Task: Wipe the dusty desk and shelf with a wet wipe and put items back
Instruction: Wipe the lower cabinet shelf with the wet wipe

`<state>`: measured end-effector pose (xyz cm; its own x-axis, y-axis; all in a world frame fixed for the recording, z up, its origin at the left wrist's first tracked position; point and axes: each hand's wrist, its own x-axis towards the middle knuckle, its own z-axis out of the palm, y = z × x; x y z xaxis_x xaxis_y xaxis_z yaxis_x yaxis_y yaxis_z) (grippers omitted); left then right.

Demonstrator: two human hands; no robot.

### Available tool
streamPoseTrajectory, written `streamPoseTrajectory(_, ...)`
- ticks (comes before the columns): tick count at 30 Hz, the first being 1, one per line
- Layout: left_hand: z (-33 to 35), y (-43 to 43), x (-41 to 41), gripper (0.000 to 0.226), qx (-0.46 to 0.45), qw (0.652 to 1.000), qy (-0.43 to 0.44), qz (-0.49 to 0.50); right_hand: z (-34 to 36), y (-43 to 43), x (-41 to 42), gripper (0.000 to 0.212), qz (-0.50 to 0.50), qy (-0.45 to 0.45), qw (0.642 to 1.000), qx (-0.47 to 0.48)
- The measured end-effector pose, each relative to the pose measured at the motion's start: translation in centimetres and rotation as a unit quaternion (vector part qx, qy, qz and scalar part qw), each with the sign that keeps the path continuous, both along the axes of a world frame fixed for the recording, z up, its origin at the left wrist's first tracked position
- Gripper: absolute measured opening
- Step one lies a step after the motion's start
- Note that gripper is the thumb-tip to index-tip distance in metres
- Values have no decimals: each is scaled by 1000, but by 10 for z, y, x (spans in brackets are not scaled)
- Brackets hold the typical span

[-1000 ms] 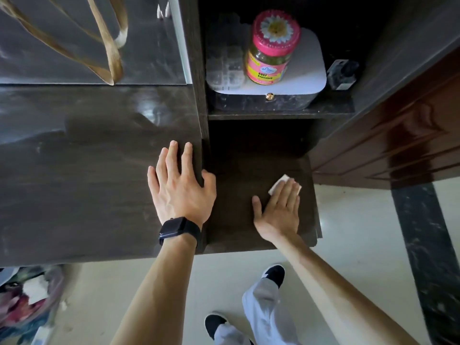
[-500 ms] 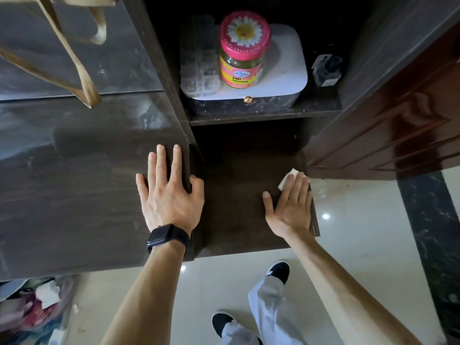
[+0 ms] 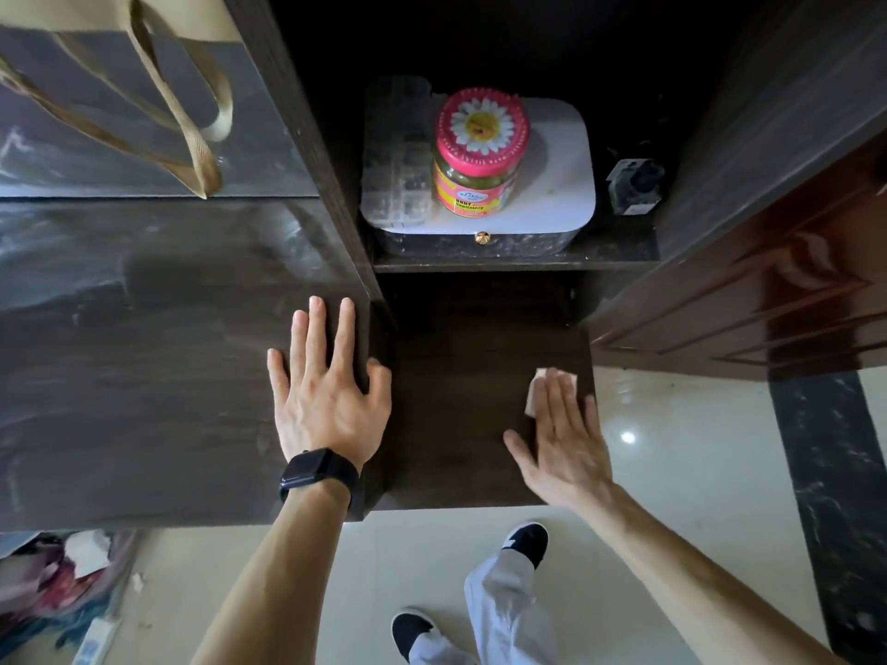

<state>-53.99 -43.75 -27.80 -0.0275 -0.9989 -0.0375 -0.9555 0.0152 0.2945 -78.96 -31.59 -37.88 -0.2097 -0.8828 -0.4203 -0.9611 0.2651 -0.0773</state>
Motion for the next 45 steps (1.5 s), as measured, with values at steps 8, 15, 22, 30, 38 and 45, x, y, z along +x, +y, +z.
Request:
streamPoseTrajectory(8,1,1,0,70,-4,1000,-2,3,-4,-116,6,87,-91,9,996,1)
streamPoseTrajectory(15,3,1,-1,70,1,1000,2,0,2,-57,36,91,-247,-71,966,0)
streamPoseTrajectory(22,2,1,1,69,-2,1000,-2,3,-10,-6,18,93,-189,-31,981,-14)
streamPoseTrajectory(30,0,1,0,69,-5,1000,1,1,-7,-34,11,95,-153,-16,988,-33)
streamPoseTrajectory(38,-1,0,1,69,1,1000,-7,0,-14,-17,20,90,10,-16,999,-34)
streamPoseTrajectory(45,-3,0,1,68,-11,1000,0,3,-20,-177,27,76,-149,-52,987,-27)
